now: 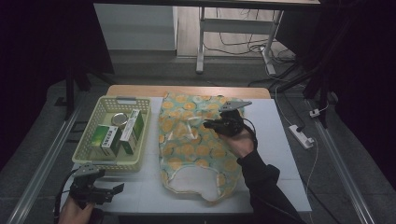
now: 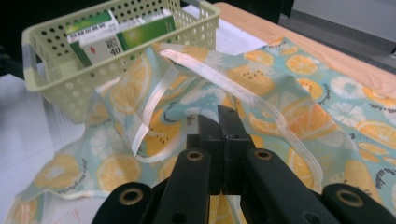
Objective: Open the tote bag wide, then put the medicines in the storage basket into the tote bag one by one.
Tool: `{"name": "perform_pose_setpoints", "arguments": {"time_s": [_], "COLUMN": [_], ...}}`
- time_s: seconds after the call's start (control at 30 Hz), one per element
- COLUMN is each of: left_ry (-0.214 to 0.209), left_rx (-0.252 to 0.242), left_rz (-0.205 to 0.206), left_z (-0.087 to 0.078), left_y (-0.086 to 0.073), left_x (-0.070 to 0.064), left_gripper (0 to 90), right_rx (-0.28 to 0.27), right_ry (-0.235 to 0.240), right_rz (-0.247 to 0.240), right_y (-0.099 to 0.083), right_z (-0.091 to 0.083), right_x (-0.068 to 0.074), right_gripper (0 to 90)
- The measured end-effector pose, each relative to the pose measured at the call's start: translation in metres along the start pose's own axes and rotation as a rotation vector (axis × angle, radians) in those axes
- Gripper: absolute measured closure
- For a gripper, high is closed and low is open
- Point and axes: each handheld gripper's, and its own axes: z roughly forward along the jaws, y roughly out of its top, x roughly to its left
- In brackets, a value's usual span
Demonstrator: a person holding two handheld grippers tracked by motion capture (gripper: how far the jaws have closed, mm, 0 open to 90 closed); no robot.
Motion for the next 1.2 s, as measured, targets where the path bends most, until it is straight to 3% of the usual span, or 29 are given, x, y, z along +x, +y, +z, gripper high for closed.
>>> {"name": "perform_pose_setpoints", "arguments": {"time_s": [0.2,0.6,1.2], "left_ry": [-0.031,-0.044,-0.043], "left_rx": [0.009,0.002,-0.035], "left_rz": [-0.005,-0.011,-0.017], "left_z": [0.001,0.000,-0.007], "left_y": [0.000,0.000,0.001], "left_x": [0.002,0.003,0.005], "left_gripper": [0.0,0.0,0.0], "right_rx": [-0.010,-0.041,-0.045], "right_ry": [-0.001,-0.009,-0.025], "right_rz": [0.001,0.009,0.003], "right_y": [0.011,0.021,0.017], "right_z": [-0.003,-0.007,-0.009], "right_x": [0.000,-0.005,-0.005], "right_gripper": [90.0,90.0,90.0]}}
